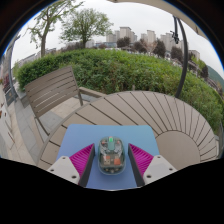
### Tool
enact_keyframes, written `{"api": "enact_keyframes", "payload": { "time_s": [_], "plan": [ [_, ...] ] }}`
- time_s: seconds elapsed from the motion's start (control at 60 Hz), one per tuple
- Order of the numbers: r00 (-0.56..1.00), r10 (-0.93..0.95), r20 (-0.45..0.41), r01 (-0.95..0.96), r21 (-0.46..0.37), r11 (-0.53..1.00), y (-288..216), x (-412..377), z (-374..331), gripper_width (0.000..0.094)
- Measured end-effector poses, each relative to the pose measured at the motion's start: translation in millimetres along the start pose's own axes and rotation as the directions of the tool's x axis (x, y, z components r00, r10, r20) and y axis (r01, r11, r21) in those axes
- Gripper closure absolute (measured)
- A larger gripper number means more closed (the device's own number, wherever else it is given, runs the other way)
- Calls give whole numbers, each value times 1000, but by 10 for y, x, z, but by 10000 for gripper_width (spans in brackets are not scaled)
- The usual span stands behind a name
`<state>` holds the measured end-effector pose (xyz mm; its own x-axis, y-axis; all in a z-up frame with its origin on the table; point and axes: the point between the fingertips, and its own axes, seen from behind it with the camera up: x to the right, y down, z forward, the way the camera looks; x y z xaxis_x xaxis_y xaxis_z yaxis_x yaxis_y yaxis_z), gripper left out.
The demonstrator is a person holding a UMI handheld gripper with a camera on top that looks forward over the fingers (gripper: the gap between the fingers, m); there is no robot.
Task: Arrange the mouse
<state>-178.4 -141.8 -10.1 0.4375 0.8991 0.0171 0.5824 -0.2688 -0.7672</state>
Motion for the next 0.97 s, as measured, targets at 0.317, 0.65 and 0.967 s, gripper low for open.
{"api": "enact_keyframes", "payload": {
  "time_s": [0.317,0.65,0.967],
  "plan": [
    [984,117,-133,-133,-120,984,-437,488,-1701,81],
    [976,129,-177,-149,-102,984,-238,656,-3187,79],
    [976,115,-188,-129,-68,989,-142,846,-3455,83]
  ]
}}
